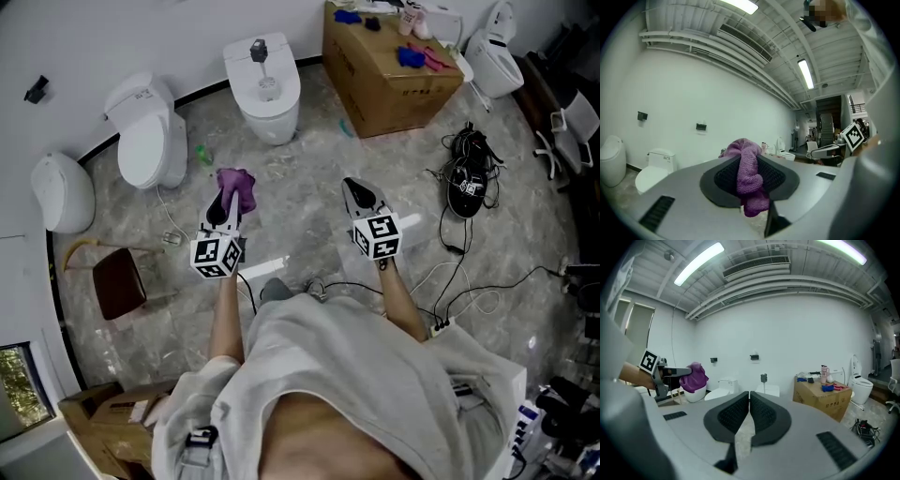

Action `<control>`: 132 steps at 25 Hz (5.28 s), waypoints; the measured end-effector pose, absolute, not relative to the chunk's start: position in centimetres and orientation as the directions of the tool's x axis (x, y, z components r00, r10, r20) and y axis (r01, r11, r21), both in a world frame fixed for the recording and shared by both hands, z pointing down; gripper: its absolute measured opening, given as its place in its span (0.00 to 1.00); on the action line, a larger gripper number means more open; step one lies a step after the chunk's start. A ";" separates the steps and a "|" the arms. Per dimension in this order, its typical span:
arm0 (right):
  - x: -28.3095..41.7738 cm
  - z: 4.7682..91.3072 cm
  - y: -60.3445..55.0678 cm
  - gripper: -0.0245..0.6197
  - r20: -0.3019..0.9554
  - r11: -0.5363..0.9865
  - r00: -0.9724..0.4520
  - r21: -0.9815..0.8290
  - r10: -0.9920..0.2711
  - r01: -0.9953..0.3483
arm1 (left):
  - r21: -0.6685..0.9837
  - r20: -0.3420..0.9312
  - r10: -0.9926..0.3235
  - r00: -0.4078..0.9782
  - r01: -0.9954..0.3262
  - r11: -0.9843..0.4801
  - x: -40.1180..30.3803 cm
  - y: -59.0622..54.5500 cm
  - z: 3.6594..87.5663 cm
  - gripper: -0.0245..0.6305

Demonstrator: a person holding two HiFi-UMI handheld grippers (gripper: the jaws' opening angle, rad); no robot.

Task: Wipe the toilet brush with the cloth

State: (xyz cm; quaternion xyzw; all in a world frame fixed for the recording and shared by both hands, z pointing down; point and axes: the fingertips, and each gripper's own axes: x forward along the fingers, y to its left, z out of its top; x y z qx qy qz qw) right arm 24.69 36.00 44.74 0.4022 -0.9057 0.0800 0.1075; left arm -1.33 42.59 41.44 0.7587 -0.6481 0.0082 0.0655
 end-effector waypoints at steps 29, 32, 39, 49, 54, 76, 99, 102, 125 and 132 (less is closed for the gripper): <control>15.0 43.7 14.6 0.09 0.275 0.638 -0.604 0.043 -0.747 -0.769 | 0.156 0.101 -0.960 0.260 -0.957 -0.243 -8.4 18.8 44.0 0.20; 13.1 43.1 11.5 0.09 0.271 0.633 -0.600 0.046 -0.753 -0.773 | 0.157 0.095 -0.956 0.277 -0.952 -0.261 -10.1 15.4 43.7 0.20; 10.2 42.9 6.5 0.09 0.269 0.621 -0.587 0.053 -0.763 -0.782 | 0.171 0.103 -0.942 0.320 -0.938 -0.300 -12.2 9.7 44.4 0.20; 9.8 44.2 2.3 0.09 0.286 0.626 -0.598 0.009 -0.749 -0.780 | 0.180 0.154 -0.927 0.343 -0.932 -0.315 -11.6 5.3 46.1 0.20; 9.3 45.7 -1.5 0.09 0.291 0.659 -0.634 -0.015 -0.717 -0.752 | 0.166 0.167 -0.938 0.304 -0.946 -0.277 -11.9 2.3 46.6 0.20; 4.9 49.1 -18.8 0.09 0.323 0.834 -0.811 -0.103 -0.488 -0.543 | 0.177 0.275 -0.955 0.109 -0.982 -0.061 -12.0 -10.4 50.6 0.20; 3.1 54.1 -17.6 0.09 0.473 0.715 -0.673 -0.121 -0.569 -0.689 | 0.227 0.365 -0.859 0.359 -0.929 -0.292 -13.9 -15.1 58.4 0.20; 3.8 54.8 -17.2 0.09 0.491 0.696 -0.652 -0.122 -0.577 -0.708 | 0.233 0.382 -0.843 0.380 -0.922 -0.310 -13.8 -15.5 59.5 0.20; 7.5 59.4 -16.4 0.09 0.609 0.652 -0.574 -0.120 -0.547 -0.749 | 0.310 0.502 -0.775 0.383 -0.917 -0.252 -13.9 -18.8 70.7 0.20; 7.8 60.5 -15.8 0.09 0.633 0.649 -0.564 -0.125 -0.531 -0.751 | 0.323 0.554 -0.746 0.371 -0.921 -0.218 -14.5 -19.3 74.6 0.20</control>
